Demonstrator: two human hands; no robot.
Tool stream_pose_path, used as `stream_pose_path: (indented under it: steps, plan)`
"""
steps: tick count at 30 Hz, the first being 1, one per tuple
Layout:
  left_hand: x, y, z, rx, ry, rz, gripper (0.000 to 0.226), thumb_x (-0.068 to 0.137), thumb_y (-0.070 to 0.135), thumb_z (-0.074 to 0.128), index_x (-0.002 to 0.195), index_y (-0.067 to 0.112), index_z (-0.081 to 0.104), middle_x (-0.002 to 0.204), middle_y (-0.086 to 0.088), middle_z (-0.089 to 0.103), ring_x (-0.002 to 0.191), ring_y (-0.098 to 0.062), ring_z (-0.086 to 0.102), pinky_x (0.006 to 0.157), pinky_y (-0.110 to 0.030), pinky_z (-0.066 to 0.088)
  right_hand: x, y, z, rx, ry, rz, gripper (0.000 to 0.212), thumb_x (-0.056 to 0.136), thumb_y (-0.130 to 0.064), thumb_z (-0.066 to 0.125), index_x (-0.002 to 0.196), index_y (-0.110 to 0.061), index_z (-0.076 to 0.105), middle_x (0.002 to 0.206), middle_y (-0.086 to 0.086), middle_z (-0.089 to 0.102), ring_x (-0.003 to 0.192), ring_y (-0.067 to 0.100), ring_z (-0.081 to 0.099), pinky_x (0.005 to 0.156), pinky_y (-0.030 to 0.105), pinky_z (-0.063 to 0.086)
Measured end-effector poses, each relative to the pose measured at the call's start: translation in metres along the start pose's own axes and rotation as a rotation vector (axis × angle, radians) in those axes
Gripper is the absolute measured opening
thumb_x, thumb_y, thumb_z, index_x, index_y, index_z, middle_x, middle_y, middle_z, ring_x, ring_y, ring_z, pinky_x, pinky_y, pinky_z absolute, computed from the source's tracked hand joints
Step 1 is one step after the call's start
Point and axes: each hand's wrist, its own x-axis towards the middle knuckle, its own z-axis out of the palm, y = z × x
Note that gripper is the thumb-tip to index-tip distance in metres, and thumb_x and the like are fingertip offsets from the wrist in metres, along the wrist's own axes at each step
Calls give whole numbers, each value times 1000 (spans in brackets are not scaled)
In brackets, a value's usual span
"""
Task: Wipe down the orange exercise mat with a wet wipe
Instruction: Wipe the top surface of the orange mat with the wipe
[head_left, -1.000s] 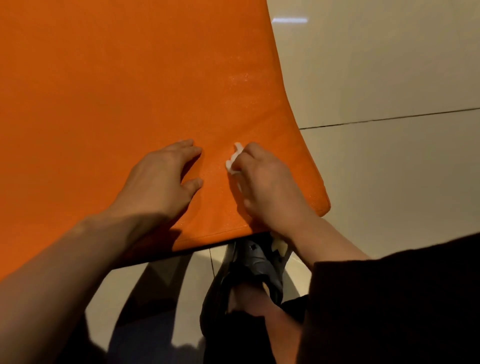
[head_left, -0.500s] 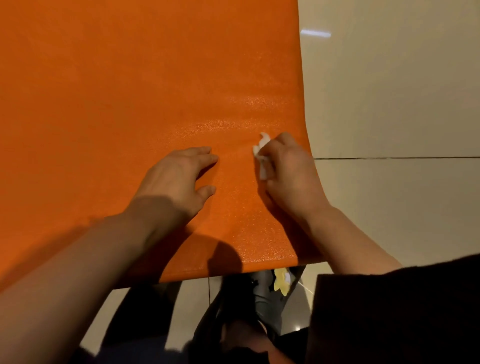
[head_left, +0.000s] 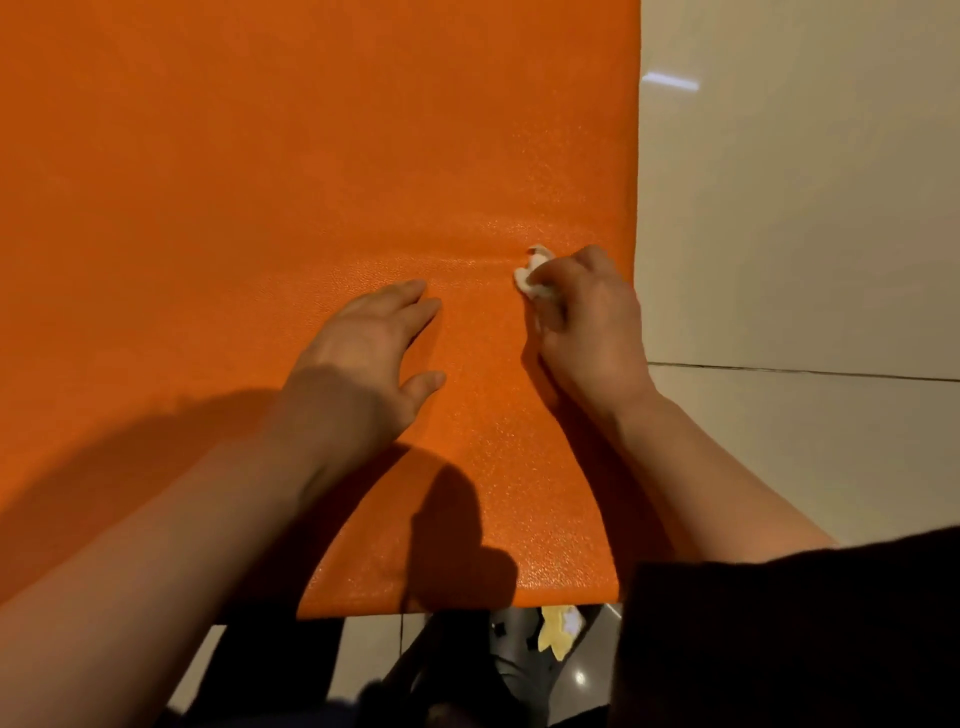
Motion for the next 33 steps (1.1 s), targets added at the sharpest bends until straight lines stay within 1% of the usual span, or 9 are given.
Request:
stream_pose_path:
  steps: [3,8,15,19,21,24,27,31,33]
  plan:
    - [10,-4,-2,-10,47,-15,66,90,26,65,148,18,34,158,2,24,145,-18,22,116,-25,13,-2,-22,12,100,21,50,18,87,-8,60,102,-4,69,102,10,56,86,25,58,67,15,29]
    - [26,-7,1,-64,176,-18,62,86,14,69,142,12,45,153,-4,36,141,-23,32,116,-31,21,-2,-35,16,185,-231,-283,22,84,-8,52,92,0,71,88,14,59,81,30,60,66,26,41]
    - [55,-7,-2,-52,227,-9,65,87,16,68,146,14,40,155,-2,32,143,-19,27,119,-34,18,57,-7,20,94,129,-7,19,81,-2,54,94,-1,68,94,17,60,79,33,59,61,18,23]
    - [68,-9,-3,-60,316,18,57,84,8,69,138,9,50,149,-8,42,139,-23,36,115,-30,19,40,-25,33,158,-73,-302,14,82,-3,53,89,1,65,90,17,58,78,32,58,65,31,39]
    - [74,-11,-3,-46,332,44,57,82,6,70,137,7,52,147,-10,45,138,-25,39,116,-35,20,60,-15,28,123,-103,-335,12,82,-2,54,88,1,65,88,17,58,75,32,57,62,32,36]
    - [82,-12,-3,-41,319,53,61,81,6,71,138,8,50,148,-10,43,139,-25,37,117,-44,22,98,5,18,73,129,-144,18,82,-3,52,93,0,67,94,19,61,80,32,58,62,18,22]
    - [91,-11,-7,-36,322,57,63,81,8,72,140,9,49,149,-9,41,140,-24,35,117,-40,17,108,1,22,126,254,-5,17,83,-1,53,93,1,66,95,19,60,82,30,58,63,15,21]
    - [106,-15,-16,-25,315,68,63,83,8,70,141,12,47,151,-7,39,141,-23,33,118,-38,15,88,-20,38,152,55,-301,15,87,-7,53,92,2,64,91,16,57,79,30,56,65,22,31]
    - [115,-15,-22,-11,295,76,63,85,10,68,143,12,45,152,-6,37,142,-22,31,118,-35,12,103,-12,33,128,25,-337,15,89,-8,52,90,2,63,90,18,56,75,32,55,61,27,32]
